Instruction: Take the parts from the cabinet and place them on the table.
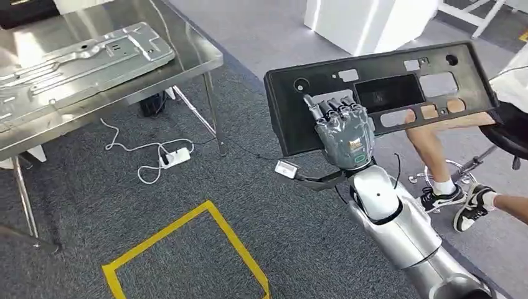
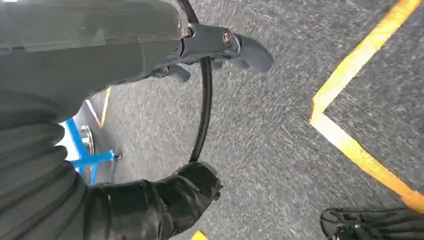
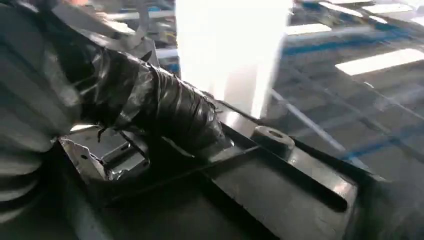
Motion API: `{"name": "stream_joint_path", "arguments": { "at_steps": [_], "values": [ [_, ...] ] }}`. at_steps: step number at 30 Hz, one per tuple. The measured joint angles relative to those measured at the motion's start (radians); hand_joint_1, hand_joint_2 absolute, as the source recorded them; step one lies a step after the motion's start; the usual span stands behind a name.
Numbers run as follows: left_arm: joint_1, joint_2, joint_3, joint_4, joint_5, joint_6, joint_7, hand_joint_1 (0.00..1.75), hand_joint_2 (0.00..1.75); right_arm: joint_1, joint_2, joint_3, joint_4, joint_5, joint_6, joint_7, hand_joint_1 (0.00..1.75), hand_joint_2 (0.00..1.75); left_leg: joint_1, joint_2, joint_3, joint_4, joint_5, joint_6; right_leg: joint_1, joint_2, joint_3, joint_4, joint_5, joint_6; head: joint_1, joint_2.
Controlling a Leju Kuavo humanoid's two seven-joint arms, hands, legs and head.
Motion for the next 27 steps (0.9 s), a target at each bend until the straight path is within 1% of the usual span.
{"name": "stream_joint_path", "arguments": {
  "at_steps": [1,2,3,4,5,6,7,8,9,10,11,12,13,14,15,16,17,18,19,20,21,22,23,24,25,26,27],
  "values": [
    [-0.003,0.000,0.000,0.000,0.000,0.000,0.000,0.00,1.75,0.001,-0.005,-0.001,0.000,0.000,0.000,0.000,1.75,1.75,0.000,-0.013,0.004,0.000,-0.003,0.004,-0.001,0.014,-0.052,0.078,-0.029,0.003,0.001,0.000],
    [-0.003,0.000,-0.001,0.000,0.000,0.000,0.000,0.00,1.75,0.004,-0.007,-0.001,0.001,0.000,0.000,0.000,1.75,1.75,0.000,-0.026,0.008,0.000,-0.008,0.006,-0.001,0.018,-0.104,0.149,-0.059,0.007,0.000,0.000],
    [-0.002,-0.002,-0.001,0.000,0.000,0.000,0.000,0.00,1.75,0.006,-0.008,-0.001,0.001,0.000,0.000,0.000,1.75,1.75,0.000,-0.040,0.013,0.001,-0.013,0.006,-0.001,0.020,-0.144,0.192,-0.074,0.009,0.000,0.000],
    [0.000,-0.002,-0.001,0.000,0.000,0.000,0.000,0.00,1.75,0.010,-0.008,-0.001,0.002,0.000,0.000,0.000,1.75,1.75,0.000,-0.054,0.021,0.002,-0.019,0.005,-0.002,0.020,-0.164,0.193,-0.064,0.008,0.000,0.000],
    [0.002,-0.002,-0.001,0.000,0.000,-0.001,0.000,0.00,1.75,0.012,-0.008,-0.001,0.002,0.000,0.000,0.000,1.75,1.75,0.000,-0.067,0.032,0.002,-0.026,0.003,-0.002,0.021,-0.163,0.155,-0.031,0.007,0.000,0.000],
    [0.003,-0.003,-0.001,0.000,0.000,-0.001,0.000,0.00,1.75,0.011,-0.009,-0.001,0.002,0.000,0.000,0.000,1.75,1.75,0.000,-0.081,0.043,0.003,-0.034,0.001,-0.002,0.024,-0.145,0.086,0.020,0.005,0.000,0.000],
    [0.002,-0.004,-0.001,0.000,0.000,-0.001,0.000,0.00,1.75,0.011,-0.011,-0.002,0.002,0.000,0.000,0.000,1.75,1.75,0.002,-0.095,0.057,0.003,-0.043,-0.001,-0.003,0.035,-0.118,-0.004,0.085,0.004,0.000,0.000],
    [0.003,-0.005,-0.001,0.000,0.000,-0.001,0.000,0.00,1.75,0.011,-0.012,-0.002,0.002,0.000,0.000,0.000,1.75,1.75,0.003,-0.107,0.053,0.004,-0.052,-0.006,-0.004,0.079,-0.100,-0.087,0.161,0.003,0.001,0.000],
    [0.001,-0.005,-0.002,0.001,0.000,-0.001,0.000,0.00,1.75,0.011,-0.015,-0.002,0.004,0.000,0.000,0.000,1.75,1.75,0.003,-0.119,0.058,0.010,-0.056,-0.012,-0.006,0.106,-0.105,-0.099,0.134,-0.002,-0.002,0.000],
    [0.000,-0.005,-0.002,0.001,0.000,-0.001,0.000,0.00,1.75,0.010,-0.016,-0.003,0.003,0.000,0.001,0.000,1.75,1.75,0.009,-0.132,0.048,0.004,-0.059,-0.019,0.000,0.096,-0.097,-0.098,0.133,-0.009,-0.001,0.000],
    [0.003,-0.006,-0.002,0.002,0.000,-0.001,0.001,0.00,1.75,0.011,-0.017,-0.003,0.003,0.000,0.001,0.000,1.75,1.75,0.013,-0.138,0.052,0.004,-0.059,-0.027,0.004,0.087,-0.098,-0.101,0.143,-0.015,-0.001,0.000],
    [0.007,-0.006,-0.002,0.002,0.000,-0.001,0.001,0.00,1.75,0.010,-0.018,-0.006,0.002,0.000,0.001,0.000,1.75,1.75,0.009,-0.139,0.056,0.005,-0.056,-0.030,0.005,0.072,-0.091,-0.105,0.137,-0.024,-0.001,0.000],
    [0.008,-0.004,-0.002,0.002,0.000,-0.001,0.001,0.00,1.75,0.010,-0.017,-0.009,0.000,0.000,0.001,0.000,1.75,1.75,0.008,-0.142,0.058,0.006,-0.061,-0.034,-0.003,0.062,-0.077,-0.109,0.137,-0.028,-0.001,0.000],
    [0.007,-0.006,-0.003,0.002,0.000,-0.001,0.000,0.00,1.75,0.008,-0.018,-0.013,-0.001,0.000,0.001,0.000,1.75,1.75,0.006,-0.089,0.046,0.036,-0.060,-0.037,-0.002,0.054,-0.060,-0.119,0.132,-0.035,-0.003,0.000],
    [0.002,-0.005,-0.003,0.002,0.000,0.000,0.000,0.00,1.75,0.008,-0.018,-0.017,-0.001,0.000,0.002,0.000,1.75,1.75,0.003,-0.040,0.015,0.096,-0.065,-0.044,0.000,0.040,-0.046,-0.124,0.125,-0.045,-0.005,0.000],
    [-0.003,-0.004,-0.003,0.002,0.000,0.001,0.000,0.00,1.75,0.006,-0.018,-0.018,0.000,0.000,0.003,0.000,1.75,1.75,0.004,-0.019,-0.035,0.176,-0.086,-0.047,0.003,0.026,-0.035,-0.126,0.117,-0.047,-0.005,0.000],
    [-0.003,-0.005,-0.003,0.002,0.000,0.001,0.000,0.00,1.75,0.006,-0.018,-0.018,0.000,0.000,0.004,0.000,1.75,1.75,0.005,-0.013,-0.080,0.240,-0.114,-0.048,0.004,0.015,-0.027,-0.126,0.108,-0.048,-0.005,0.000],
    [-0.002,-0.005,-0.004,0.002,0.000,0.001,0.000,0.00,1.75,0.006,-0.018,-0.018,0.000,0.000,0.007,0.000,1.75,1.75,0.007,-0.010,-0.121,0.291,-0.144,-0.050,0.005,0.003,-0.016,-0.126,0.098,-0.048,-0.005,0.000],
    [0.001,-0.005,-0.005,0.002,0.000,0.000,0.000,0.00,1.75,0.008,-0.018,-0.018,0.000,0.000,0.010,-0.001,1.75,1.75,0.008,-0.008,-0.143,0.304,-0.150,-0.051,0.005,-0.007,-0.004,-0.126,0.088,-0.048,-0.005,0.000],
    [0.003,-0.005,-0.005,0.002,0.001,0.000,0.000,0.00,1.75,0.008,-0.018,-0.018,0.000,0.000,0.011,-0.002,1.75,1.75,0.009,-0.007,-0.146,0.279,-0.131,-0.052,0.006,-0.017,0.009,-0.125,0.077,-0.047,-0.005,0.000],
    [0.004,-0.005,-0.005,0.002,0.001,0.000,0.000,0.00,1.75,0.008,-0.018,-0.018,0.000,0.000,0.013,-0.002,1.75,1.75,0.009,-0.004,-0.130,0.215,-0.086,-0.049,0.006,-0.029,0.024,-0.125,0.066,-0.046,-0.005,0.000],
    [0.004,-0.005,-0.005,0.002,0.001,0.000,0.000,0.00,1.75,0.007,-0.018,-0.018,0.000,0.000,0.016,-0.002,1.75,1.75,0.008,0.004,-0.100,0.127,-0.024,-0.043,0.007,-0.041,0.041,-0.125,0.054,-0.044,-0.005,0.000],
    [0.004,-0.004,-0.005,0.002,0.002,0.000,0.000,0.00,1.75,0.006,-0.018,-0.019,0.000,0.000,0.016,-0.002,1.75,1.75,0.002,0.034,-0.070,0.039,0.046,-0.031,0.009,-0.052,0.057,-0.127,0.041,-0.041,-0.005,0.000],
    [0.004,-0.001,-0.005,0.002,0.003,0.000,0.000,0.00,1.75,0.006,-0.018,-0.019,0.001,0.000,0.016,-0.002,1.75,1.75,-0.009,0.065,-0.070,0.021,0.051,-0.026,0.011,-0.059,0.070,-0.125,0.033,-0.037,-0.003,0.000],
    [0.001,-0.003,-0.006,0.002,0.003,-0.003,0.000,0.00,1.75,0.003,-0.018,-0.019,0.002,0.000,0.019,-0.003,1.75,1.75,-0.017,0.061,-0.066,0.010,0.028,-0.023,0.014,-0.065,0.068,-0.129,0.027,-0.028,-0.007,0.000],
    [0.002,-0.003,-0.006,0.002,0.004,-0.003,0.000,0.00,1.75,0.002,-0.018,-0.019,0.002,0.000,0.022,-0.005,1.75,1.75,-0.017,0.053,-0.062,0.013,0.040,-0.017,0.016,-0.077,0.074,-0.134,0.018,-0.020,-0.005,0.000],
    [0.003,-0.002,-0.006,0.002,0.004,-0.003,0.000,0.00,1.75,0.001,-0.018,-0.019,0.002,0.000,0.023,-0.008,1.75,1.75,-0.015,0.039,-0.060,0.010,0.037,-0.013,0.017,-0.079,0.082,-0.121,0.021,-0.016,-0.005,0.000]
  ]
}}
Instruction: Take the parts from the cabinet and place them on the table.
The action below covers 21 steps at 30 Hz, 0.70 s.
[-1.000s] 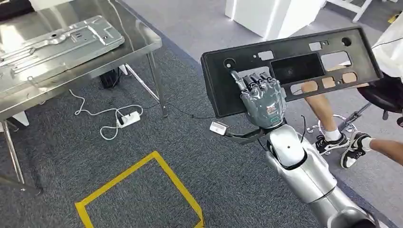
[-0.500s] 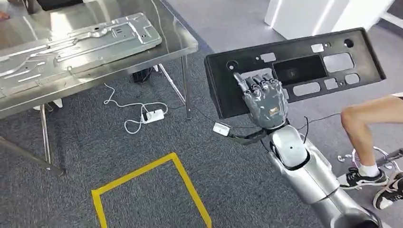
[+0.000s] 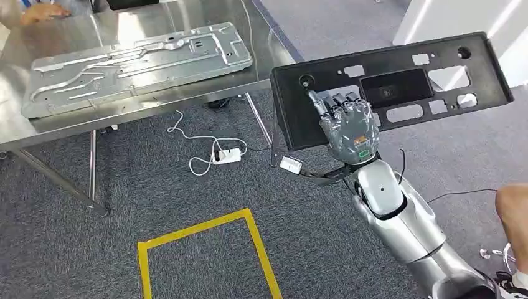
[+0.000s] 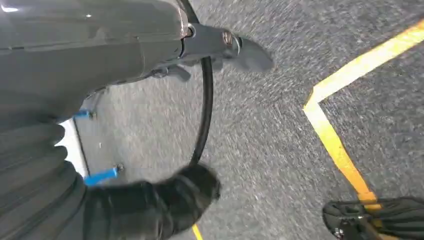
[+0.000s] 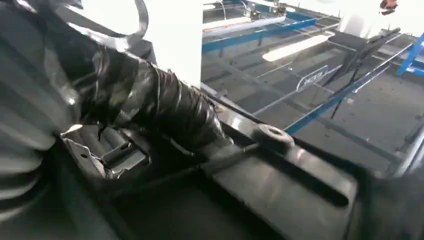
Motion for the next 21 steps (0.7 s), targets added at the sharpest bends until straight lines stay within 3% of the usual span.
{"name": "stream_joint_path", "arguments": {
  "at_steps": [1,2,3,4,6,7,8,9,10,11,12,13,15,17,18,19,21],
  "values": [
    [-0.001,0.000,0.000,0.000,0.000,0.000,0.000,0.00,1.75,-0.006,0.000,0.000,0.000,0.000,0.001,0.000,1.75,1.75,0.003,-0.013,0.013,-0.002,-0.004,0.006,-0.001,-0.002,0.007,0.003,0.001,0.005,0.000,0.000],
    [0.000,0.000,0.000,0.000,0.000,0.000,0.001,0.00,1.75,-0.009,0.000,-0.001,0.000,0.000,0.002,-0.001,1.75,1.75,0.010,-0.025,0.027,-0.014,-0.003,0.008,-0.007,0.019,-0.011,0.032,-0.002,0.010,-0.001,0.000],
    [-0.003,0.000,0.000,0.000,0.000,0.000,0.001,0.00,1.75,-0.010,0.000,-0.001,0.000,0.000,0.003,-0.002,1.75,1.75,0.010,-0.032,0.037,-0.016,-0.007,0.013,-0.011,0.063,-0.036,0.084,-0.001,0.014,0.002,0.000],
    [-0.007,0.000,-0.001,0.000,0.000,0.000,0.001,0.00,1.75,-0.013,-0.001,-0.002,0.001,0.000,0.003,-0.004,1.75,1.75,0.011,-0.042,0.042,-0.017,-0.011,0.020,-0.012,0.086,-0.081,0.156,-0.020,0.015,0.002,0.000],
    [-0.009,0.000,-0.003,0.000,0.000,0.000,0.001,0.00,1.75,-0.011,-0.002,-0.002,0.003,0.000,0.004,-0.004,1.75,1.75,0.012,-0.067,0.054,-0.017,-0.022,0.023,-0.013,0.097,-0.172,0.278,-0.089,0.022,0.002,0.000],
    [-0.009,-0.001,-0.003,0.000,0.000,-0.002,0.001,0.00,1.75,-0.011,-0.002,-0.002,0.005,0.000,0.006,-0.004,1.75,1.75,0.012,-0.079,0.061,-0.016,-0.029,0.023,-0.013,0.097,-0.205,0.304,-0.114,0.024,0.002,0.000],
    [-0.007,-0.002,-0.004,0.000,0.000,-0.003,0.001,0.00,1.75,-0.011,-0.001,-0.002,0.008,0.000,0.008,-0.004,1.75,1.75,0.012,-0.093,0.069,-0.014,-0.036,0.021,-0.014,0.097,-0.220,0.295,-0.114,0.026,0.002,0.000],
    [-0.006,-0.002,-0.005,0.000,0.000,-0.003,0.001,0.00,1.75,-0.011,-0.002,-0.002,0.008,0.000,0.012,-0.003,1.75,1.75,0.012,-0.106,0.079,-0.011,-0.045,0.019,-0.014,0.098,-0.219,0.251,-0.087,0.024,0.002,0.000],
    [-0.006,-0.002,-0.005,0.000,0.000,-0.003,0.001,0.00,1.75,-0.012,-0.002,-0.002,0.009,0.000,0.013,-0.003,1.75,1.75,0.013,-0.120,0.091,-0.009,-0.055,0.016,-0.015,0.102,-0.204,0.180,-0.031,0.022,0.002,0.000],
    [-0.006,-0.003,-0.006,0.000,0.000,-0.004,0.001,0.00,1.75,-0.012,-0.002,-0.002,0.009,0.000,0.013,-0.003,1.75,1.75,0.013,-0.131,0.102,-0.007,-0.065,0.014,-0.016,0.115,-0.184,0.100,0.041,0.019,0.002,0.000],
    [-0.005,-0.003,-0.006,0.000,0.000,-0.006,0.001,0.00,1.75,-0.012,-0.002,-0.003,0.011,0.000,0.015,-0.003,1.75,1.75,0.012,-0.142,0.102,-0.005,-0.073,0.009,-0.020,0.153,-0.177,0.027,0.128,0.016,0.003,0.000],
    [-0.006,-0.003,-0.007,0.000,0.000,-0.006,0.001,0.00,1.75,-0.012,-0.002,-0.003,0.013,0.000,0.017,-0.002,1.75,1.75,0.012,-0.156,0.106,0.000,-0.080,0.003,-0.015,0.156,-0.177,0.023,0.102,0.009,0.000,0.000],
    [-0.005,-0.003,-0.008,0.000,0.000,-0.006,0.001,0.00,1.75,-0.012,-0.002,-0.004,0.015,0.000,0.019,-0.002,1.75,1.75,0.017,-0.169,0.099,0.003,-0.078,-0.006,-0.009,0.138,-0.172,0.021,0.113,-0.006,0.002,0.000],
    [-0.002,0.002,-0.008,0.000,0.003,-0.006,0.001,0.00,1.75,-0.018,0.001,-0.005,0.015,0.000,0.019,-0.002,1.75,1.75,0.013,-0.162,0.094,0.008,-0.081,-0.012,-0.016,0.119,-0.156,0.011,0.112,-0.016,0.002,0.000],
    [-0.003,0.000,-0.008,0.000,0.005,-0.006,0.000,0.00,1.75,-0.022,0.003,-0.005,0.016,0.000,0.023,-0.002,1.75,1.75,0.011,-0.104,0.080,0.043,-0.080,-0.020,-0.016,0.110,-0.141,0.003,0.109,-0.022,0.001,0.000],
    [-0.006,0.001,-0.008,0.000,0.006,-0.005,-0.002,0.00,1.75,-0.024,0.007,-0.005,0.017,0.000,0.025,0.000,1.75,1.75,0.012,-0.072,0.046,0.099,-0.090,-0.028,-0.014,0.099,-0.131,-0.001,0.103,-0.030,0.000,0.000],
    [-0.007,0.004,-0.008,0.000,0.006,-0.003,-0.006,0.00,1.75,-0.025,0.016,-0.005,0.021,0.000,0.032,0.006,1.75,1.75,0.017,-0.050,-0.040,0.232,-0.142,-0.038,-0.013,0.081,-0.117,-0.001,0.089,-0.034,0.000,0.000]
  ]
}}
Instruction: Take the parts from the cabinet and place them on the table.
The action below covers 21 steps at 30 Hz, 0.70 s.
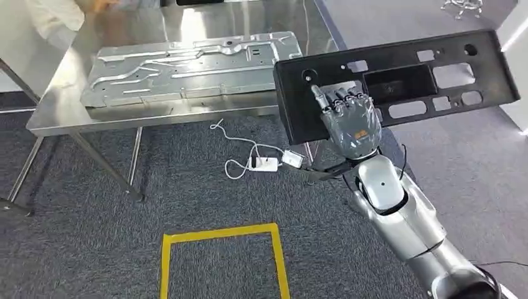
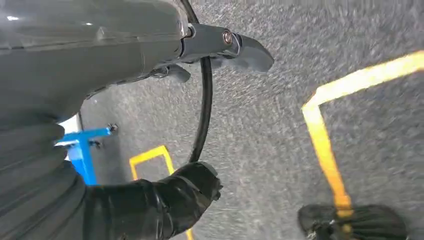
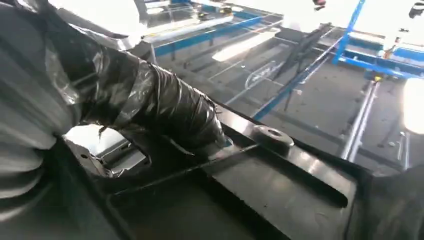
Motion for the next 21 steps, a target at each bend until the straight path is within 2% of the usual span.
{"name": "stream_joint_path", "arguments": {
  "at_steps": [1,2,3,4,5,6,7,8,9,11,12,13,14,16,17,18,19,20,21],
  "values": [
    [0.004,0.000,0.000,0.000,0.000,0.000,-0.003,0.00,1.75,0.001,0.005,0.000,0.007,0.000,0.002,0.006,1.75,1.75,0.003,0.003,-0.043,0.054,-0.019,-0.005,0.000,-0.010,0.009,0.000,-0.009,0.000,0.000,0.000],
    [0.007,0.000,0.000,0.000,0.000,0.000,-0.003,0.00,1.75,0.002,0.013,0.000,0.013,0.000,0.002,0.008,1.75,1.75,0.006,0.004,-0.063,0.062,-0.013,-0.006,0.000,-0.019,0.018,0.001,-0.016,0.000,0.000,0.000],
    [0.009,0.000,0.000,0.000,0.000,0.000,-0.003,0.00,1.75,0.001,0.019,0.000,0.018,0.000,0.002,0.009,1.75,1.75,0.008,0.005,-0.061,0.030,0.020,-0.007,-0.001,-0.028,0.027,0.001,-0.024,0.001,0.000,0.000],
    [0.010,0.000,0.000,0.000,-0.003,0.001,-0.003,0.00,1.75,0.000,0.022,0.000,0.022,0.000,0.002,0.011,1.75,1.75,0.008,0.008,-0.038,-0.039,0.073,-0.004,-0.001,-0.039,0.039,0.002,-0.034,0.003,0.000,0.000],
    [0.009,0.000,0.000,0.000,-0.003,0.002,-0.003,0.00,1.75,-0.002,0.024,0.000,0.026,0.000,0.001,0.015,1.75,1.75,0.008,0.018,-0.003,-0.127,0.130,0.000,-0.001,-0.050,0.052,0.003,-0.044,0.006,0.000,0.000],
    [0.009,0.002,0.000,0.000,-0.003,0.003,-0.003,0.00,1.75,-0.003,0.025,0.000,0.028,0.000,0.001,0.020,1.75,1.75,0.005,0.055,0.029,-0.216,0.180,0.005,0.001,-0.060,0.063,0.002,-0.054,0.010,0.000,0.000],
    [0.006,0.002,0.000,0.000,-0.003,0.004,-0.003,0.00,1.75,-0.004,0.026,0.000,0.031,0.000,0.001,0.022,1.75,1.75,-0.012,0.081,0.029,-0.222,0.141,0.004,0.005,-0.071,0.070,0.001,-0.059,0.016,0.000,0.000],
    [0.003,0.002,0.000,0.000,-0.003,0.005,-0.003,0.00,1.75,-0.008,0.026,0.000,0.032,0.000,0.001,0.023,1.75,1.75,-0.014,0.078,0.036,-0.233,0.139,0.017,0.009,-0.079,0.068,0.000,-0.064,0.023,0.000,0.000],
    [0.005,0.002,0.000,0.000,-0.003,0.006,-0.003,0.00,1.75,-0.009,0.026,0.000,0.033,0.000,0.001,0.023,1.75,1.75,-0.015,0.068,0.033,-0.232,0.154,0.023,0.011,-0.087,0.072,-0.003,-0.068,0.028,0.000,0.000],
    [0.009,0.002,0.000,0.000,-0.003,0.006,-0.003,0.00,1.75,-0.011,0.030,0.000,0.035,0.000,0.001,0.022,1.75,1.75,-0.012,0.040,0.041,-0.233,0.146,0.031,0.015,-0.110,0.090,-0.011,-0.081,0.040,0.000,0.000],
    [0.013,0.001,0.000,0.000,-0.003,0.006,-0.003,0.00,1.75,-0.013,0.030,0.000,0.035,0.000,0.000,0.023,1.75,1.75,-0.004,0.029,0.054,-0.241,0.146,0.034,0.008,-0.088,0.093,-0.004,-0.093,0.047,0.001,0.000],
    [0.010,0.001,0.000,0.000,-0.003,0.006,-0.003,0.00,1.75,-0.015,0.032,0.000,0.035,0.000,0.000,0.023,1.75,1.75,-0.003,0.019,0.061,-0.242,0.142,0.042,0.006,-0.033,0.079,0.037,-0.110,0.049,0.000,0.000],
    [0.005,0.001,0.000,0.000,-0.003,0.006,-0.003,0.00,1.75,-0.017,0.032,0.000,0.037,0.000,0.000,0.023,1.75,1.75,-0.004,0.007,0.064,-0.242,0.139,0.047,0.003,0.000,0.033,0.118,-0.143,0.049,0.002,0.000],
    [0.003,0.001,0.000,0.000,-0.003,0.006,-0.003,0.00,1.75,-0.012,0.032,0.000,0.040,0.000,0.000,0.023,1.75,1.75,-0.006,-0.019,0.072,-0.242,0.130,0.053,0.004,0.015,-0.072,0.281,-0.193,0.051,0.002,0.000],
    [0.005,0.000,0.000,0.000,-0.003,0.006,-0.003,0.00,1.75,-0.010,0.032,0.000,0.044,0.000,0.000,0.023,1.75,1.75,-0.008,-0.034,0.078,-0.241,0.125,0.054,0.004,0.016,-0.114,0.328,-0.190,0.051,0.002,0.000],
    [0.007,0.000,0.000,0.000,-0.003,0.005,-0.003,0.00,1.75,-0.008,0.032,0.000,0.046,0.000,0.000,0.023,1.75,1.75,-0.009,-0.043,0.084,-0.241,0.121,0.054,0.004,0.017,-0.128,0.327,-0.168,0.049,0.002,0.000],
    [0.009,0.000,0.000,0.000,-0.003,0.005,-0.003,0.00,1.75,-0.007,0.032,0.000,0.048,0.000,0.000,0.023,1.75,1.75,-0.011,-0.062,0.097,-0.240,0.112,0.053,0.005,0.019,-0.123,0.267,-0.100,0.043,0.002,0.000],
    [0.009,0.000,0.000,0.000,-0.003,0.005,-0.003,0.00,1.75,-0.007,0.032,0.000,0.049,0.000,0.000,0.023,1.75,1.75,-0.013,-0.075,0.108,-0.240,0.105,0.052,0.006,0.026,-0.098,0.183,-0.035,0.036,0.002,0.000],
    [0.008,0.000,0.000,0.000,-0.003,0.005,-0.003,0.00,1.75,-0.008,0.032,0.000,0.049,0.000,0.000,0.023,1.75,1.75,-0.014,-0.087,0.120,-0.239,0.097,0.051,0.009,0.048,-0.067,0.086,0.033,0.028,0.002,0.000]
  ]
}}
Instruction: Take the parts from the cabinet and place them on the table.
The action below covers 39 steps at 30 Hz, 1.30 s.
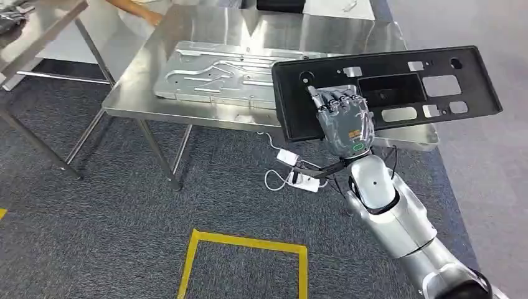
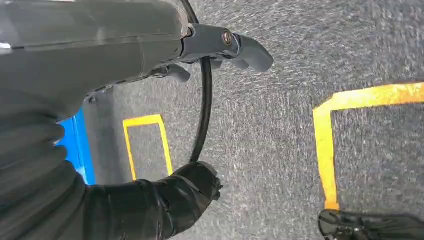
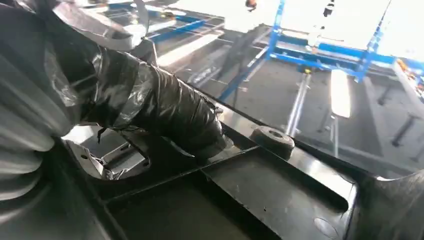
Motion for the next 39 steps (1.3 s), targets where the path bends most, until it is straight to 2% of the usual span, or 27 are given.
{"name": "stream_joint_path", "arguments": {
  "at_steps": [1,2,5,6,7,8,9,11,12,13,15,16,17,20,22,23,26,27,28,30,31,32,33,36,37,38,39],
  "values": [
    [0.001,-0.001,0.000,0.000,0.000,-0.001,0.000,0.00,1.75,0.001,0.000,0.000,0.001,0.000,0.001,0.000,1.75,1.75,0.004,-0.006,0.002,-0.001,-0.006,-0.001,-0.002,0.036,0.016,-0.035,0.006,-0.010,-0.001,0.000],
    [-0.004,-0.003,-0.001,0.000,0.000,-0.004,0.000,0.00,1.75,0.000,0.000,0.000,0.003,0.000,0.002,0.000,1.75,1.75,0.000,-0.013,0.002,0.004,-0.009,-0.006,0.003,0.036,0.019,-0.053,0.008,-0.013,-0.003,0.000],
    [0.008,-0.003,-0.001,0.000,0.002,-0.004,0.000,0.00,1.75,-0.007,0.001,0.000,0.005,0.000,0.009,0.001,1.75,1.75,0.013,-0.029,-0.003,-0.008,-0.011,-0.022,0.009,0.025,0.038,-0.074,-0.015,-0.022,0.000,0.000],
    [0.009,0.000,-0.001,0.000,0.002,-0.004,0.000,0.00,1.75,-0.008,0.002,0.000,0.005,0.000,0.015,0.004,1.75,1.75,0.004,-0.026,0.001,-0.008,-0.018,-0.029,-0.009,0.020,0.055,-0.096,-0.012,-0.024,0.000,0.000],
    [0.009,-0.003,-0.001,0.000,0.002,-0.004,-0.002,0.00,1.75,-0.008,0.002,0.000,0.005,0.000,0.019,0.003,1.75,1.75,0.004,0.024,-0.002,0.009,-0.024,-0.035,-0.006,0.013,0.070,-0.108,-0.013,-0.026,-0.001,0.000],
    [0.004,0.000,-0.001,0.000,0.002,-0.003,-0.002,0.00,1.75,-0.009,0.002,0.000,0.006,0.000,0.020,0.003,1.75,1.75,0.006,0.062,-0.027,0.061,-0.049,-0.041,-0.007,0.006,0.080,-0.111,-0.017,-0.032,-0.006,0.000],
    [-0.001,0.000,-0.001,0.000,0.002,-0.003,-0.002,0.00,1.75,-0.009,0.002,0.000,0.006,0.000,0.021,0.004,1.75,1.75,0.011,0.079,-0.071,0.138,-0.078,-0.048,-0.007,0.000,0.088,-0.111,-0.023,-0.033,-0.006,0.000],
    [-0.001,0.000,-0.001,0.000,0.002,-0.003,-0.002,0.00,1.75,-0.007,0.002,0.000,0.012,0.000,0.022,0.003,1.75,1.75,0.021,0.090,-0.162,0.281,-0.116,-0.060,-0.008,-0.012,0.101,-0.110,-0.037,-0.031,-0.006,0.000],
    [0.000,0.000,-0.001,0.000,0.002,-0.004,-0.002,0.00,1.75,-0.006,0.002,0.000,0.014,0.000,0.024,0.003,1.75,1.75,0.025,0.092,-0.185,0.301,-0.104,-0.064,-0.008,-0.015,0.107,-0.109,-0.043,-0.029,-0.006,0.000],
    [0.001,0.000,-0.001,0.000,0.002,-0.004,-0.002,0.00,1.75,-0.004,0.002,0.000,0.015,0.000,0.026,0.003,1.75,1.75,0.029,0.092,-0.182,0.272,-0.066,-0.067,-0.009,-0.018,0.116,-0.108,-0.051,-0.027,-0.006,0.000],
    [0.002,0.002,-0.001,0.000,0.003,-0.004,-0.002,0.00,1.75,-0.005,0.002,0.000,0.017,0.000,0.027,0.003,1.75,1.75,0.033,0.094,-0.113,0.099,0.050,-0.071,-0.013,-0.024,0.135,-0.101,-0.071,-0.019,-0.006,0.000],
    [0.002,0.002,-0.001,0.000,0.003,-0.003,-0.002,0.00,1.75,-0.005,0.002,0.000,0.017,0.000,0.027,0.003,1.75,1.75,0.033,0.097,-0.077,0.009,0.081,-0.071,-0.015,-0.028,0.145,-0.098,-0.083,-0.012,-0.006,0.000],
    [0.002,0.002,-0.001,0.000,0.004,-0.002,-0.002,0.00,1.75,-0.007,0.002,0.000,0.018,0.000,0.029,0.003,1.75,1.75,0.025,0.096,-0.060,0.009,0.057,-0.070,-0.009,-0.030,0.142,-0.097,-0.088,-0.006,-0.008,0.000],
    [0.004,0.005,-0.001,0.000,0.004,0.001,-0.003,0.00,1.75,-0.008,0.008,0.000,0.021,0.000,0.035,0.005,1.75,1.75,0.019,0.091,-0.065,0.005,0.045,-0.047,-0.009,-0.030,0.145,-0.102,-0.096,0.010,-0.008,0.000],
    [0.006,0.005,-0.001,0.000,0.005,0.003,-0.003,0.00,1.75,-0.008,0.010,0.000,0.022,0.000,0.039,0.011,1.75,1.75,0.026,0.090,-0.053,-0.005,0.043,-0.034,-0.014,-0.031,0.149,-0.090,-0.111,0.021,-0.007,0.000],
    [0.005,0.005,-0.001,0.000,0.005,0.004,-0.003,0.00,1.75,-0.009,0.010,0.000,0.023,0.000,0.039,0.015,1.75,1.75,0.026,0.090,-0.046,-0.006,0.038,-0.026,-0.014,-0.030,0.131,-0.046,-0.131,0.021,-0.007,0.000],
    [0.004,0.004,-0.001,0.000,0.005,0.004,-0.004,0.00,1.75,-0.007,0.010,0.000,0.029,0.000,0.045,0.018,1.75,1.75,0.019,0.094,-0.032,-0.006,0.023,-0.014,-0.013,-0.029,-0.010,0.190,-0.213,0.022,-0.007,0.000],
    [0.006,0.003,-0.001,0.000,0.005,0.004,-0.004,0.00,1.75,-0.004,0.011,0.000,0.033,0.000,0.047,0.018,1.75,1.75,0.015,0.097,-0.025,-0.005,0.015,-0.012,-0.013,-0.029,-0.049,0.234,-0.209,0.020,-0.007,0.000],
    [0.006,0.003,-0.001,0.000,0.005,0.004,-0.004,0.00,1.75,-0.001,0.011,0.000,0.036,0.000,0.048,0.018,1.75,1.75,0.012,0.100,-0.015,-0.004,0.008,-0.012,-0.011,-0.029,-0.059,0.222,-0.176,0.016,-0.007,0.000],
    [0.007,0.002,-0.001,0.000,0.005,0.003,-0.004,0.00,1.75,-0.001,0.012,0.000,0.041,0.000,0.050,0.018,1.75,1.75,0.005,0.108,0.010,-0.003,-0.009,-0.011,-0.002,-0.035,-0.015,0.075,-0.056,-0.001,-0.007,0.000],
    [0.007,0.002,-0.001,0.000,0.005,0.004,-0.005,0.00,1.75,-0.002,0.013,0.000,0.041,0.000,0.050,0.018,1.75,1.75,0.002,0.112,0.024,-0.003,-0.018,-0.011,0.007,-0.054,0.019,-0.016,0.001,-0.017,-0.007,0.000],
    [0.011,0.000,-0.001,0.001,0.005,0.004,-0.005,0.00,1.75,-0.004,0.013,0.000,0.042,0.000,0.050,0.019,1.75,1.75,0.000,0.117,0.027,-0.006,-0.024,-0.013,0.021,-0.093,0.036,-0.043,-0.007,-0.031,-0.008,0.000],
    [0.009,-0.001,-0.001,0.001,0.005,0.004,-0.006,0.00,1.75,-0.007,0.016,0.000,0.043,0.000,0.050,0.019,1.75,1.75,-0.006,0.122,0.031,-0.002,-0.030,-0.019,0.025,-0.096,0.044,-0.070,-0.010,-0.033,-0.006,0.000],
    [0.011,-0.001,-0.001,0.001,0.005,0.003,-0.006,0.00,1.75,-0.007,0.018,0.000,0.043,0.000,0.050,0.019,1.75,1.75,-0.005,0.157,0.038,-0.011,-0.038,-0.031,0.024,-0.063,0.039,-0.076,-0.015,-0.035,-0.006,0.000],
    [0.010,0.000,-0.001,0.000,0.006,0.004,-0.006,0.00,1.75,-0.007,0.019,0.000,0.043,0.000,0.050,0.019,1.75,1.75,-0.005,0.155,0.038,-0.007,-0.049,-0.039,0.006,-0.055,0.055,-0.091,-0.011,-0.034,-0.006,0.000],
    [0.009,-0.001,-0.001,0.000,0.006,0.004,-0.006,0.00,1.75,-0.009,0.021,0.000,0.043,0.000,0.050,0.019,1.75,1.75,-0.002,0.130,0.031,0.025,-0.063,-0.045,0.005,-0.045,0.063,-0.097,-0.012,-0.037,-0.006,0.000],
    [0.009,-0.001,-0.001,0.000,0.007,0.005,-0.008,0.00,1.75,-0.012,0.024,0.000,0.043,0.000,0.050,0.019,1.75,1.75,0.003,0.115,-0.001,0.088,-0.093,-0.049,0.004,-0.038,0.066,-0.097,-0.013,-0.041,-0.008,0.000]
  ]
}}
